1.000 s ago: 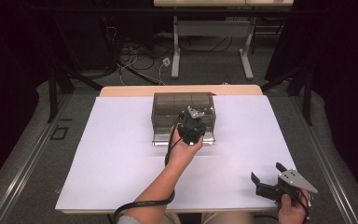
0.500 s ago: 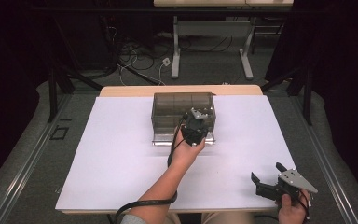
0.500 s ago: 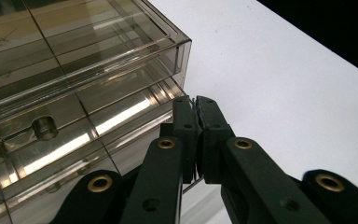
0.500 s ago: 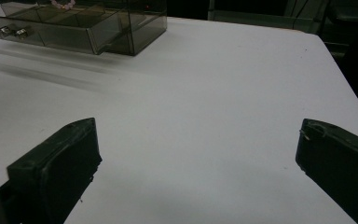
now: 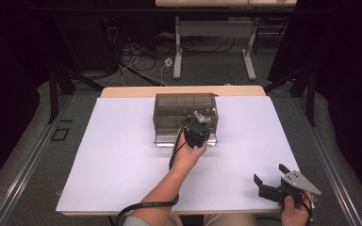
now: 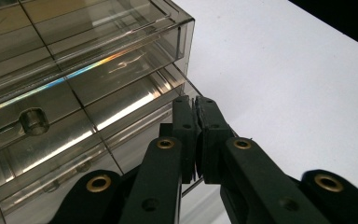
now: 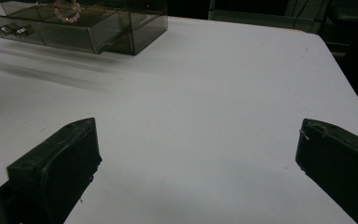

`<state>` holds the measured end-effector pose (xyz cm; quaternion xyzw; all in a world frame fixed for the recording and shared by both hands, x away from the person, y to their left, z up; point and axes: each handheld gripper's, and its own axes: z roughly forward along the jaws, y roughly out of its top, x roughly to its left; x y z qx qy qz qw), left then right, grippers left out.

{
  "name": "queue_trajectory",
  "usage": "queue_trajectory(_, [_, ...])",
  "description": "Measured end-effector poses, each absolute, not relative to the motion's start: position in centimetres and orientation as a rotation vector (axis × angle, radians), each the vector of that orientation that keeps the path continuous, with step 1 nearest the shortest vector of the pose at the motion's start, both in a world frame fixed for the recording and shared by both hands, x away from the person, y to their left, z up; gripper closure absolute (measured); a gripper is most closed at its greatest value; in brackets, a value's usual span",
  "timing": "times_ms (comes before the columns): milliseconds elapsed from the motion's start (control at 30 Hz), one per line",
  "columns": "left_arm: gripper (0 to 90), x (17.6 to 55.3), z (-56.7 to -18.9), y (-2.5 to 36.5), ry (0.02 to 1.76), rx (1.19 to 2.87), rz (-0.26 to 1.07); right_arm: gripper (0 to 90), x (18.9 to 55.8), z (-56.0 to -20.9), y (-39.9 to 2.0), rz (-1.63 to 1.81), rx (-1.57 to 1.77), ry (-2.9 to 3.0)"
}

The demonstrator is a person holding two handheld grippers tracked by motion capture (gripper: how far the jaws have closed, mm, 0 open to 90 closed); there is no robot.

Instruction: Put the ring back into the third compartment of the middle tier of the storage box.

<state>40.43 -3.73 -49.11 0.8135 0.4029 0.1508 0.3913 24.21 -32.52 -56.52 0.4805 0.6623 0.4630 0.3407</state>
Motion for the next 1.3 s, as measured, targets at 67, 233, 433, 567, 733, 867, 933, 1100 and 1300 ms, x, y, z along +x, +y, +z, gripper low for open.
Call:
queue_trajectory(67, [87.8, 40.5, -49.2, -3.7, 1.022, 2.070, 0.384, 0.0, 24.2, -56.5, -32.5, 1.206, 1.250, 1.725])
queue_trajectory(233, [87.2, 40.5, -49.3, -3.6, 1.019, 2.076, 0.387, 0.0, 24.2, -56.5, -32.5, 1.204, 1.252, 1.726])
queue_trajectory(433, [77.8, 40.4, -49.3, -3.3, 1.019, 2.042, 0.395, 0.0, 24.2, -56.5, -32.5, 1.205, 1.250, 1.725])
queue_trajectory(567, [72.7, 40.4, -49.2, -2.7, 1.003, 2.026, 0.399, 0.0, 24.2, -56.5, -32.5, 1.207, 1.251, 1.714])
queue_trajectory(733, [66.2, 40.2, -48.9, -1.8, 0.997, 2.006, 0.397, 0.0, 24.2, -56.5, -32.5, 1.204, 1.249, 1.722])
queue_trajectory(867, [59.7, 39.9, -48.6, -1.1, 0.986, 1.987, 0.404, 0.0, 24.2, -56.6, -32.4, 1.206, 1.248, 1.724])
queue_trajectory(933, [57.2, 39.8, -48.6, -0.7, 0.979, 1.979, 0.410, 0.0, 24.2, -56.6, -32.4, 1.207, 1.246, 1.723])
queue_trajectory(1100, [51.2, 39.3, -48.6, 0.0, 0.979, 1.947, 0.405, 0.0, 24.3, -56.6, -32.4, 1.205, 1.242, 1.726])
queue_trajectory(1300, [46.7, 38.7, -48.5, 1.1, 0.969, 1.916, 0.399, 0.0, 24.3, -56.6, -32.4, 1.200, 1.239, 1.731])
